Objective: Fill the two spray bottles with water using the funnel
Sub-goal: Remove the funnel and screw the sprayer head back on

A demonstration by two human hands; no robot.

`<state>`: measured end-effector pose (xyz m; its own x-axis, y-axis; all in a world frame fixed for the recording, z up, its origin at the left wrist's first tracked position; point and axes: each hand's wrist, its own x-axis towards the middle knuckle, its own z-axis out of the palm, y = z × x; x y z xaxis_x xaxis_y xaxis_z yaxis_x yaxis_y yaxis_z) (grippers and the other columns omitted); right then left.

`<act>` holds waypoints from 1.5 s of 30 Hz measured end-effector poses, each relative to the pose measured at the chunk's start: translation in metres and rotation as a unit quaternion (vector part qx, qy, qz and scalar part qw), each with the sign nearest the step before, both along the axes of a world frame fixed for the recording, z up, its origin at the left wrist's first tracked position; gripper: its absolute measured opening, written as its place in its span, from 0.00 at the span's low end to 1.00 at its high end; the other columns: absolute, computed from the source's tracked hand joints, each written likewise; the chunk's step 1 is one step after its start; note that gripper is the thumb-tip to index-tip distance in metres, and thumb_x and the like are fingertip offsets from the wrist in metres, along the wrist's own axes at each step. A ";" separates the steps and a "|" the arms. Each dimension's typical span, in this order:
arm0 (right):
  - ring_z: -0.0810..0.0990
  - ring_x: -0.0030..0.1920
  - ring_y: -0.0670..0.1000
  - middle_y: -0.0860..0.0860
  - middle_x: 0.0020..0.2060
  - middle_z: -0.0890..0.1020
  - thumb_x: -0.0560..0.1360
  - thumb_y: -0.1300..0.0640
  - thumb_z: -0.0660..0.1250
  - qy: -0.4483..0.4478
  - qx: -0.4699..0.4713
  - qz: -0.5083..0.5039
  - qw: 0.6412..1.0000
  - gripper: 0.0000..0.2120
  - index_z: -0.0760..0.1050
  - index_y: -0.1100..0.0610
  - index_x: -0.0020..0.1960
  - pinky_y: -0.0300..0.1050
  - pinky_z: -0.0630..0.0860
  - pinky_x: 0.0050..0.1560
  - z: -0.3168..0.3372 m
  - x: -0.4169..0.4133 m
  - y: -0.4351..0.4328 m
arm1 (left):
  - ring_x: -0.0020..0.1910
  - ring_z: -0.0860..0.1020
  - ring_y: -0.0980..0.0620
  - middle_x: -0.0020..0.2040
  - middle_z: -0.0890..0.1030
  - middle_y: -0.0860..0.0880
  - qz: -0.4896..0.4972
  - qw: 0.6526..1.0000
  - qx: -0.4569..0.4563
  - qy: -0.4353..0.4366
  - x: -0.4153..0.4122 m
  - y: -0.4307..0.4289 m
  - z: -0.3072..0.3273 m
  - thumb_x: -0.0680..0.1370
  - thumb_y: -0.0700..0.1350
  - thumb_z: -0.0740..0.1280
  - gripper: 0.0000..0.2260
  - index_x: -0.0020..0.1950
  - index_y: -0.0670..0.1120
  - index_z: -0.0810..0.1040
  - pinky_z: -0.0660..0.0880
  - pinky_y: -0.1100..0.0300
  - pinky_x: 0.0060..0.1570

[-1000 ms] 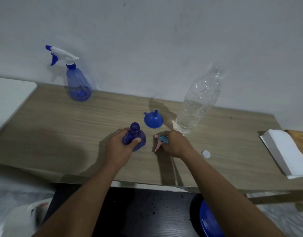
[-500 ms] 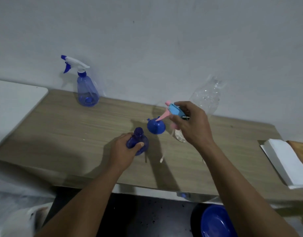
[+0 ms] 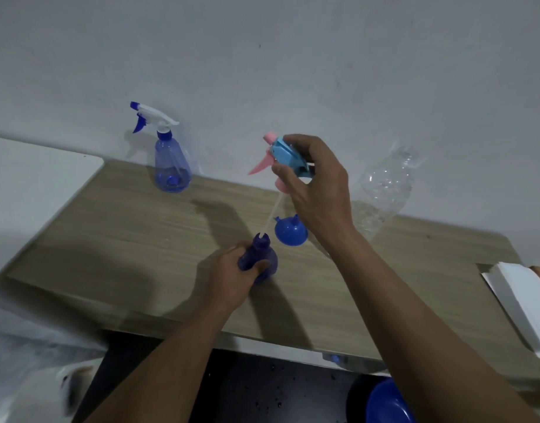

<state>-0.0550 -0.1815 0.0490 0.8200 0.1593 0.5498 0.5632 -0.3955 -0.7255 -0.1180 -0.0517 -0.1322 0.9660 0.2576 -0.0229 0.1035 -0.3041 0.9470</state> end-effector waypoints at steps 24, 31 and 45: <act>0.80 0.55 0.40 0.35 0.54 0.80 0.77 0.56 0.73 0.152 -0.141 0.090 0.974 0.20 0.74 0.46 0.67 0.41 0.79 0.58 -0.102 -0.020 -0.011 | 0.49 0.82 0.53 0.49 0.83 0.55 -0.010 0.998 -0.054 -0.030 -0.004 -0.002 -0.010 0.72 0.56 0.74 0.14 0.54 0.54 0.81 0.79 0.45 0.51; 0.74 0.46 0.31 0.36 0.44 0.78 0.77 0.55 0.72 0.143 -0.218 0.092 0.961 0.10 0.77 0.50 0.57 0.24 0.66 0.43 -0.097 -0.014 -0.009 | 0.49 0.82 0.55 0.50 0.83 0.56 -0.005 0.997 -0.063 -0.037 -0.003 -0.003 -0.007 0.72 0.50 0.75 0.12 0.55 0.54 0.81 0.80 0.46 0.52; 0.79 0.39 0.46 0.45 0.35 0.78 0.74 0.51 0.75 0.173 -0.071 0.031 0.982 0.11 0.72 0.48 0.42 0.38 0.76 0.39 -0.131 -0.022 0.009 | 0.50 0.81 0.62 0.56 0.82 0.57 0.011 0.998 -0.040 -0.051 -0.006 -0.004 -0.006 0.75 0.41 0.73 0.14 0.59 0.53 0.83 0.75 0.71 0.46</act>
<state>-0.0773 -0.1721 -0.0817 0.9398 0.2702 0.2093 0.3197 -0.4782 -0.8180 -0.1242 -0.0554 -0.1379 0.9584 0.2801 0.0547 0.0107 -0.2268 0.9739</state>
